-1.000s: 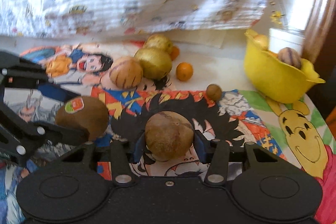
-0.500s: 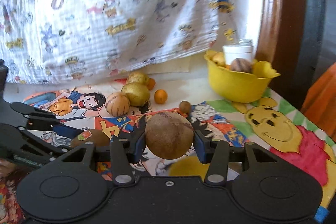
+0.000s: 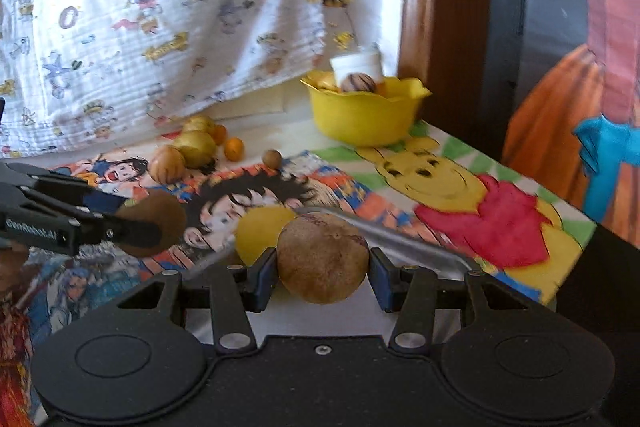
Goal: Organize fruits
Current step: 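Carry the kiwi and brown fruit onto the grey tray and open both tools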
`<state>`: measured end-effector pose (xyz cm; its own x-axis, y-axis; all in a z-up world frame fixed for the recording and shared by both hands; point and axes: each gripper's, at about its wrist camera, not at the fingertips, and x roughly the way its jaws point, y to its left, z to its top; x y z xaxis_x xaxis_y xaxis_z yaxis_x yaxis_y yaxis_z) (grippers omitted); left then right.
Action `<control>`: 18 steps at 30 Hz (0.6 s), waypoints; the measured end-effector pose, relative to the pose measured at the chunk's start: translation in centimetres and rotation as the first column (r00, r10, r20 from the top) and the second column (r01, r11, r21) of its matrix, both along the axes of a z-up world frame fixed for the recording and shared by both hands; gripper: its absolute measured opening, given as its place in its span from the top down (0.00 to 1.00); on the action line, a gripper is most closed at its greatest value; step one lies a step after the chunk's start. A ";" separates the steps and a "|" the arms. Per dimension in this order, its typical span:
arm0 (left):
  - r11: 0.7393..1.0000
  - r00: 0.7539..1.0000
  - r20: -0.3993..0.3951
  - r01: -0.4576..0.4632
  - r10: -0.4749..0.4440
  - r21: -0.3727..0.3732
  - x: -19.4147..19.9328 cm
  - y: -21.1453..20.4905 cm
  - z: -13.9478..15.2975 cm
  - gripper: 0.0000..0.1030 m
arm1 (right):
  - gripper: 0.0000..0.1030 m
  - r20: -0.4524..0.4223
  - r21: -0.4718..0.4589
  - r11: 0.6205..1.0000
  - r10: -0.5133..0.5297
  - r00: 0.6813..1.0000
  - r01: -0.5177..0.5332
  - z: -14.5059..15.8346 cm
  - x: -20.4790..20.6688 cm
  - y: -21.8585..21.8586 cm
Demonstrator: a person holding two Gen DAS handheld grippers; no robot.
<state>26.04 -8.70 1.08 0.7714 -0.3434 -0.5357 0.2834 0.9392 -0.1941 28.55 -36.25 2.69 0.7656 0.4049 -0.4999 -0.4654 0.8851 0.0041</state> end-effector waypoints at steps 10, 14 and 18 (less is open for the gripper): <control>0.997 0.997 0.006 0.078 -0.078 0.018 0.3 -4.1 -0.3 0.44 | 0.51 0.001 -0.029 0.998 -0.062 0.998 0.062 -2.1 -0.8 -2.0; 0.995 0.996 -0.003 0.092 -0.092 0.025 0.6 -5.2 -0.7 0.44 | 0.51 0.002 -0.043 0.996 -0.072 0.997 0.072 -2.4 -0.5 -2.3; 0.995 0.996 -0.009 0.094 -0.094 0.036 0.7 -5.7 -1.1 0.44 | 0.51 -0.002 -0.050 0.996 -0.078 0.997 0.077 -2.8 -0.1 -2.3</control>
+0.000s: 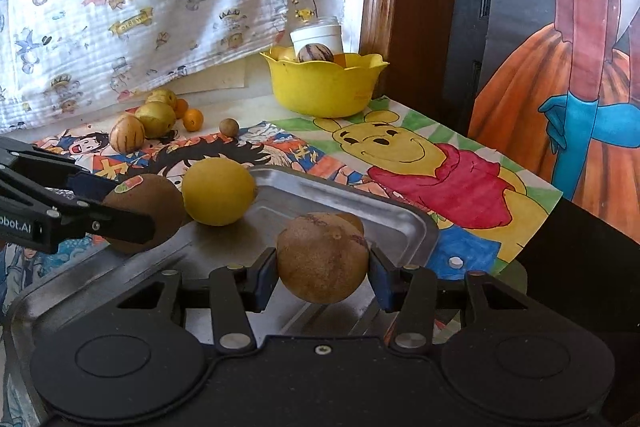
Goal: Organize fruits
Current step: 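Carry the kiwi and brown fruit onto the grey tray and open both tools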
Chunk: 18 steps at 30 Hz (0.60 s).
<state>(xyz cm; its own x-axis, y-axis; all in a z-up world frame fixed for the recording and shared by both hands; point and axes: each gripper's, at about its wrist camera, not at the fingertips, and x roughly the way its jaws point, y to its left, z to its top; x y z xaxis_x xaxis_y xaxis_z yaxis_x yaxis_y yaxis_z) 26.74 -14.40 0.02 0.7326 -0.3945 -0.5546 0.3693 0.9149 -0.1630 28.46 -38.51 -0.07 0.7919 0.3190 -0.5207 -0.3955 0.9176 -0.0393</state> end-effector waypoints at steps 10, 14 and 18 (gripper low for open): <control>1.000 1.000 -0.006 0.007 -0.007 0.030 0.3 -0.5 -0.7 0.44 | 0.51 -0.011 -0.018 1.000 -0.017 1.000 0.017 -0.9 0.7 0.6; 1.000 1.000 -0.021 0.012 -0.012 0.018 0.4 -0.3 -1.0 0.44 | 0.51 -0.012 -0.017 1.000 -0.019 1.000 0.019 -1.0 0.7 0.6; 1.000 1.000 -0.027 0.011 -0.010 0.022 0.5 -0.4 -1.2 0.44 | 0.51 -0.012 -0.018 1.000 -0.019 1.000 0.018 -1.1 0.7 0.6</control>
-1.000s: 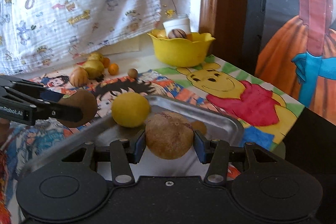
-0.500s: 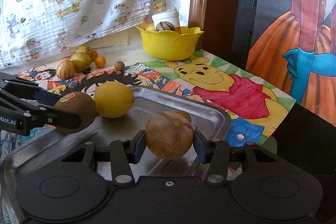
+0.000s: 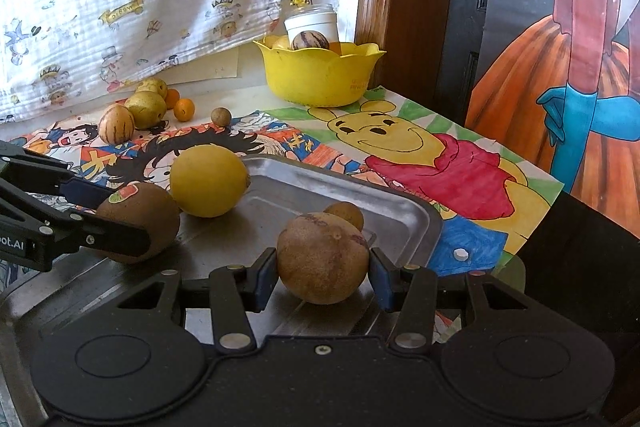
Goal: Organize fruits
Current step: 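Carry the kiwi and brown fruit onto the grey tray and open both tools, then withdraw both tools from the tray toward the potatoes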
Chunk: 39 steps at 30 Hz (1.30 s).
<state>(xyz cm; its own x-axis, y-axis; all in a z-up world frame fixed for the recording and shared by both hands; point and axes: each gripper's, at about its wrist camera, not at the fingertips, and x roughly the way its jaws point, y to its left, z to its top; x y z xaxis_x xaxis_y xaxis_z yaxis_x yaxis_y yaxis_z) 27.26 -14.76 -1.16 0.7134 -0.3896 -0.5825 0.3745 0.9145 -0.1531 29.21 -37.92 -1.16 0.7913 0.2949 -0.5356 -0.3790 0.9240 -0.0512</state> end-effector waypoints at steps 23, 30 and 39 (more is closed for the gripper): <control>0.999 0.999 0.027 -0.042 0.042 0.020 -2.2 0.7 0.7 0.28 | 0.40 0.029 0.048 0.998 -0.037 0.999 0.035 0.8 -2.7 0.1; 0.993 0.992 0.047 -0.120 0.120 -0.009 -4.9 2.4 2.2 0.06 | 0.26 0.030 0.067 0.995 -0.078 0.996 0.076 2.1 -6.1 1.0; 0.977 0.974 0.080 -0.215 0.213 0.017 -9.6 4.7 3.5 0.01 | 0.12 -0.006 0.045 0.996 -0.081 0.997 0.081 2.8 -11.3 3.0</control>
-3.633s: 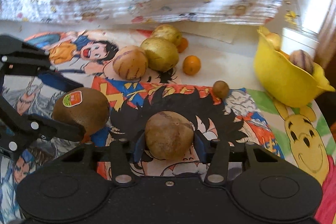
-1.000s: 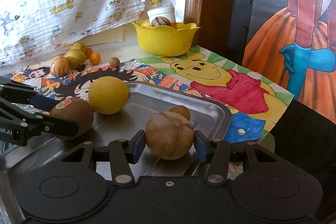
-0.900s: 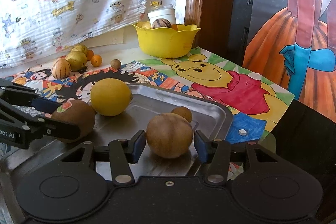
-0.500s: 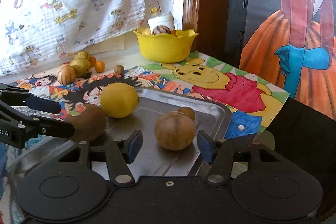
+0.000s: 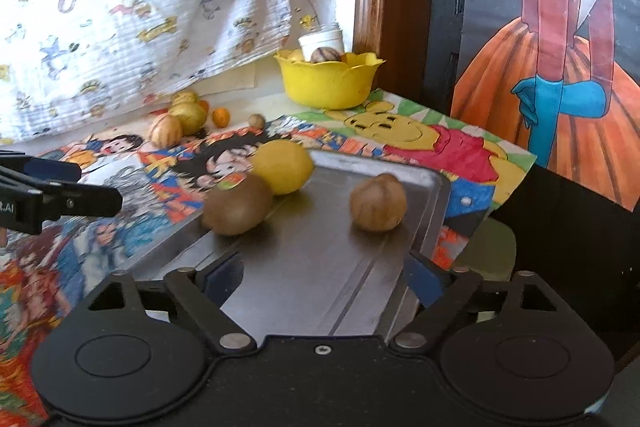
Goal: Organize fruits
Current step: 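Withdraw both tools from the tray toward the potatoes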
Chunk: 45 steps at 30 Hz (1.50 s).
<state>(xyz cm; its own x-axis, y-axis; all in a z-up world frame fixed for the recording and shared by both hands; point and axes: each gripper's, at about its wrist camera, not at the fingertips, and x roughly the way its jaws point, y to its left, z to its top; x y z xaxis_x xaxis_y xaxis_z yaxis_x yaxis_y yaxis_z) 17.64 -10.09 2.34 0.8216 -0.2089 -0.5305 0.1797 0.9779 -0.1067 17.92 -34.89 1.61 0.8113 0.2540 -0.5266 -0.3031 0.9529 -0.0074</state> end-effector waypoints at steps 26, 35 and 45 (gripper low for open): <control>0.979 0.971 -0.132 -0.196 0.201 0.053 -10.8 8.6 -1.3 0.00 | 0.01 -0.199 0.077 0.993 0.103 0.975 -0.089 0.3 -10.4 8.4; 0.957 0.948 -0.133 -0.283 0.289 0.065 -11.8 11.7 -1.0 0.00 | 0.01 -0.211 0.100 0.977 0.208 0.955 -0.191 0.9 -10.8 11.9; 0.944 0.937 -0.119 -0.320 0.328 0.082 -8.2 14.7 -0.1 0.00 | 0.01 -0.193 0.122 0.961 0.268 0.944 -0.248 2.5 -7.5 14.3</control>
